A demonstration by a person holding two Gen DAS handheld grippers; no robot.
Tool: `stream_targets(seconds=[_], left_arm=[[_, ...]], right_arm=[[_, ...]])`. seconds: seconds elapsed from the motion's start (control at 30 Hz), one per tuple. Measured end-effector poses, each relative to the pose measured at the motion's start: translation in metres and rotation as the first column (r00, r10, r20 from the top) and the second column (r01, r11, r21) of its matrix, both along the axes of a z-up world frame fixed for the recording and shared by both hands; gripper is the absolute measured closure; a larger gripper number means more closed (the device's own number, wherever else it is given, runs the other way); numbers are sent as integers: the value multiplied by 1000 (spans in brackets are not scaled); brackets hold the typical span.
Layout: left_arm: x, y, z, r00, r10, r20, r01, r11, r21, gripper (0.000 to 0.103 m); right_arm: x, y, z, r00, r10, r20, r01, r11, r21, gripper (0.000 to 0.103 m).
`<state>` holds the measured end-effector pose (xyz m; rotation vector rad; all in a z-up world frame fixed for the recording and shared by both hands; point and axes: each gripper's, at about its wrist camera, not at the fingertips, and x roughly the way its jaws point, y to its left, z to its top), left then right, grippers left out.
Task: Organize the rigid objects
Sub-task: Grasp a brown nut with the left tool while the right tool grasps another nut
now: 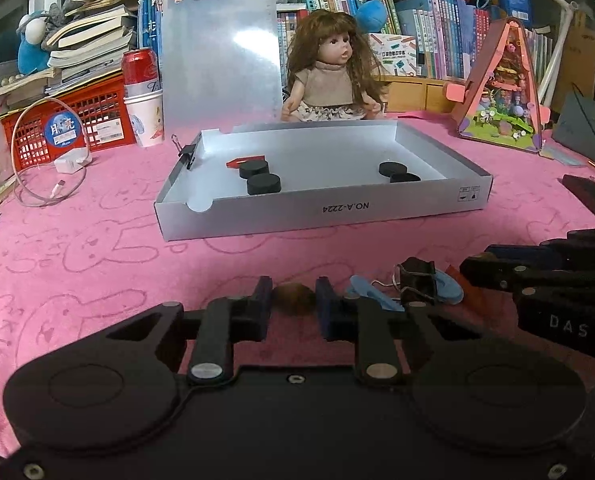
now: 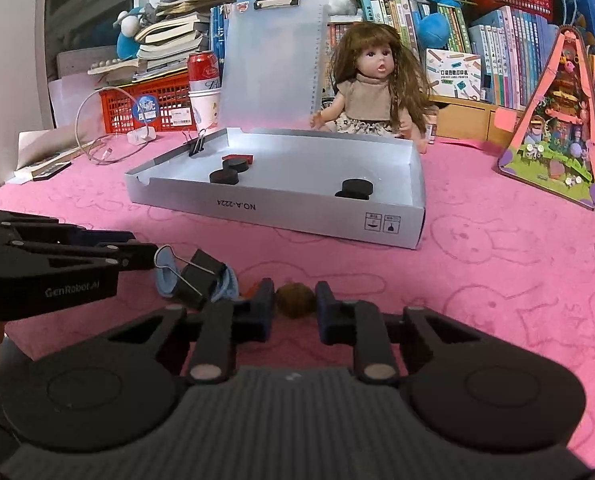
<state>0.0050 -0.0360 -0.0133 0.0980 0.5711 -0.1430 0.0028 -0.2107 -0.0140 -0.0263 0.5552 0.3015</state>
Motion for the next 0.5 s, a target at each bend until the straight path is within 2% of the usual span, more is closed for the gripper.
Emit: stream_targets(seconds=[0.5], left_arm=[[8, 6, 16, 1000, 27, 12, -27, 999, -17, 82]], right_arm=[[7, -4, 10, 999, -50, 0, 50, 999, -9, 77]])
